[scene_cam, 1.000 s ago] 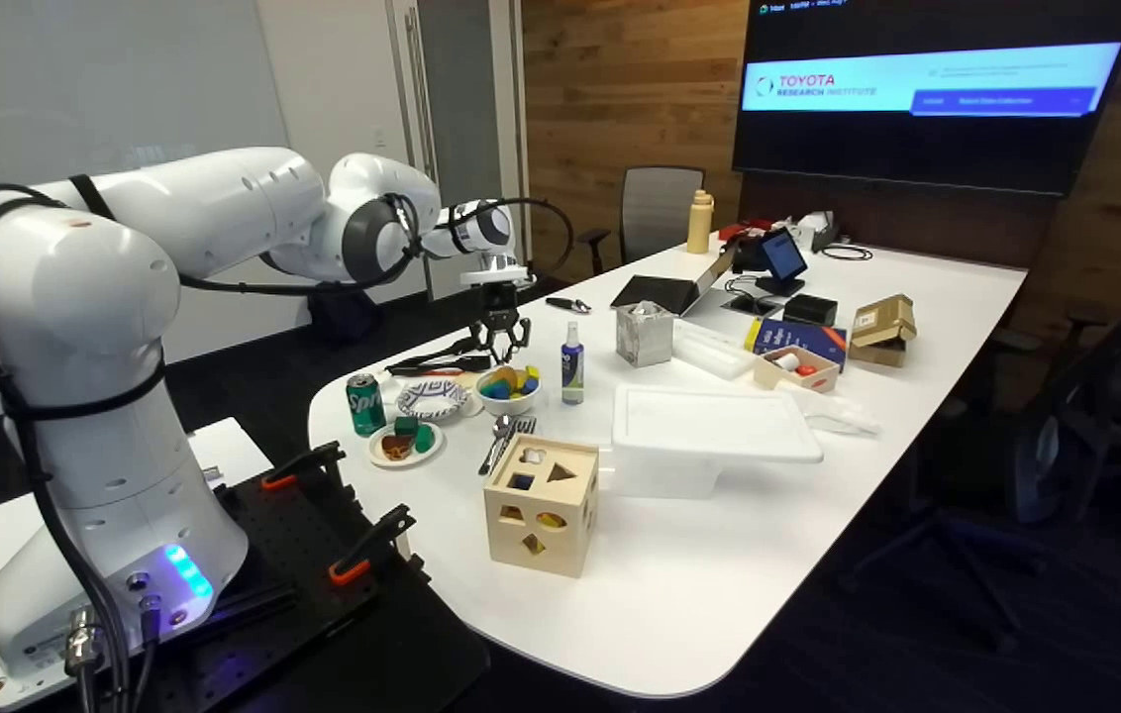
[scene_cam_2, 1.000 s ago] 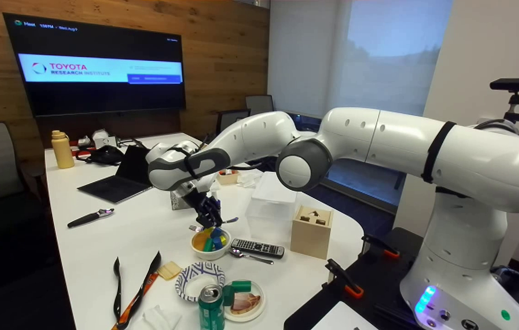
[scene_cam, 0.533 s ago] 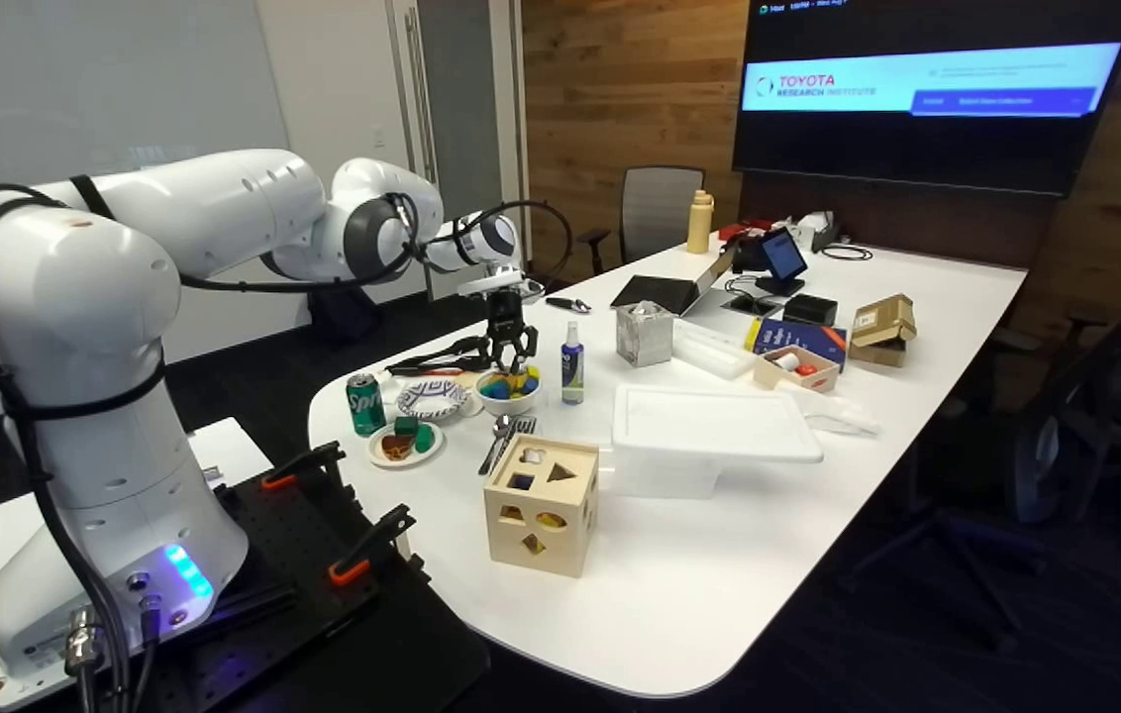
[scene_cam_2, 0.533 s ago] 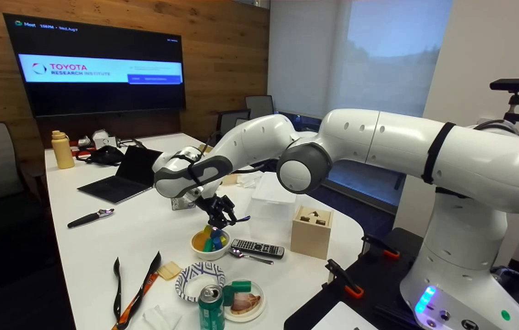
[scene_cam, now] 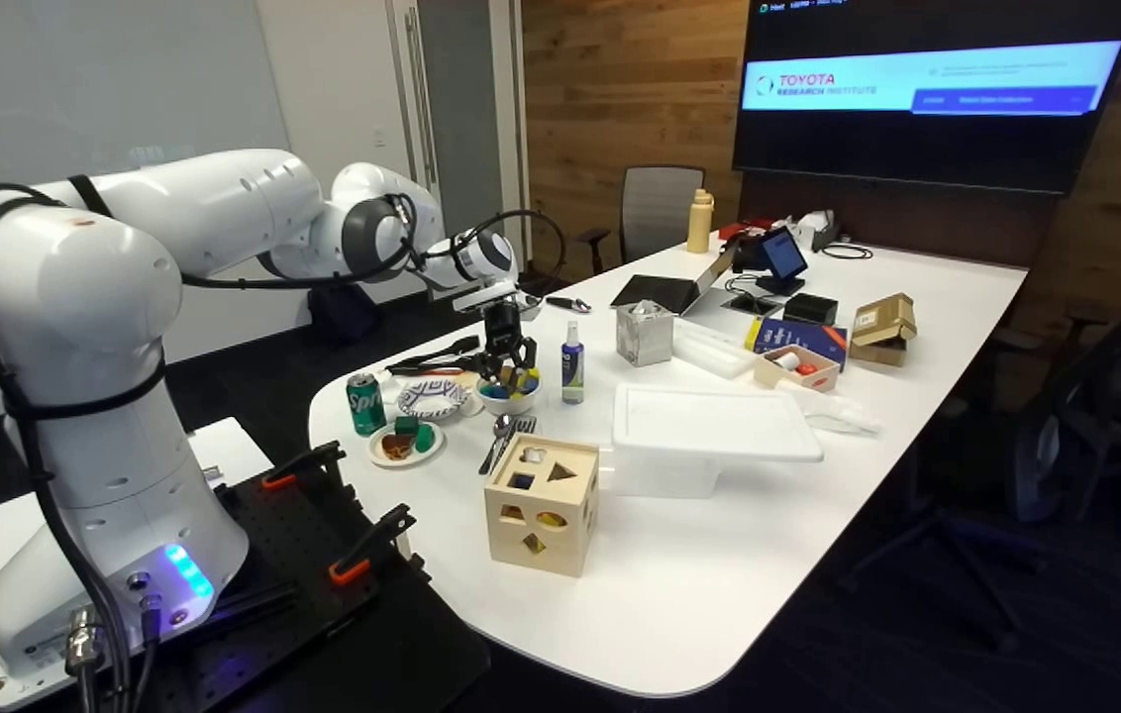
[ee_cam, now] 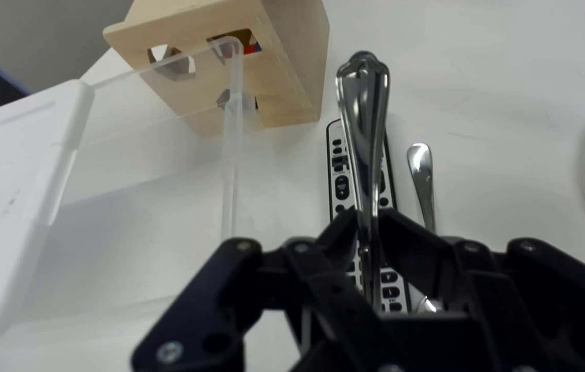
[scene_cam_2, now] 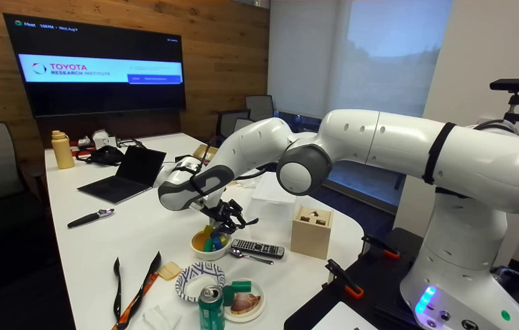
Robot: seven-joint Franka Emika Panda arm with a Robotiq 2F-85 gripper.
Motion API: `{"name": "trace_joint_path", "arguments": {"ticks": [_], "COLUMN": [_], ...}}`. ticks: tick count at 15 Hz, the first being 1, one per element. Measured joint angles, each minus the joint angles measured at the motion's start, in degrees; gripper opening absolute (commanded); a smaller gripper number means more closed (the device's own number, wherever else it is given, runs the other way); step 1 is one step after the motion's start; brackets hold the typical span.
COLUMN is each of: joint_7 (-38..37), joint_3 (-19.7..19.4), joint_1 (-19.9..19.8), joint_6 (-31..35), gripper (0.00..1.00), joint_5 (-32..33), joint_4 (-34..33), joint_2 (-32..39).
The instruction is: Use the fork to stir the blocks in the white bowl.
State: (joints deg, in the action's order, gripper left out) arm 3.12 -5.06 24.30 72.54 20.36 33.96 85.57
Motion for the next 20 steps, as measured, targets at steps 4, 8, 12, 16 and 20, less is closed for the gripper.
{"name": "trace_joint_path", "arguments": {"ticks": [4, 8, 12, 16, 20], "joint_7": [-0.02, 0.28, 3.66, 10.34, 16.13], "joint_3": [0.0, 0.37, 2.23, 4.55, 6.43], "joint_1": [0.24, 0.33, 0.32, 0.02, -1.09], "joint_6": [0.0, 0.17, 1.1, 2.21, 3.53], "gripper": [0.05, 0.05, 0.05, 0.05, 0.05], "joint_5": [0.53, 0.54, 0.52, 0.1, -1.86], "joint_4": [1.32, 1.96, 1.99, 1.98, 1.67], "joint_2": [0.01, 0.01, 0.01, 0.01, -0.01]}}
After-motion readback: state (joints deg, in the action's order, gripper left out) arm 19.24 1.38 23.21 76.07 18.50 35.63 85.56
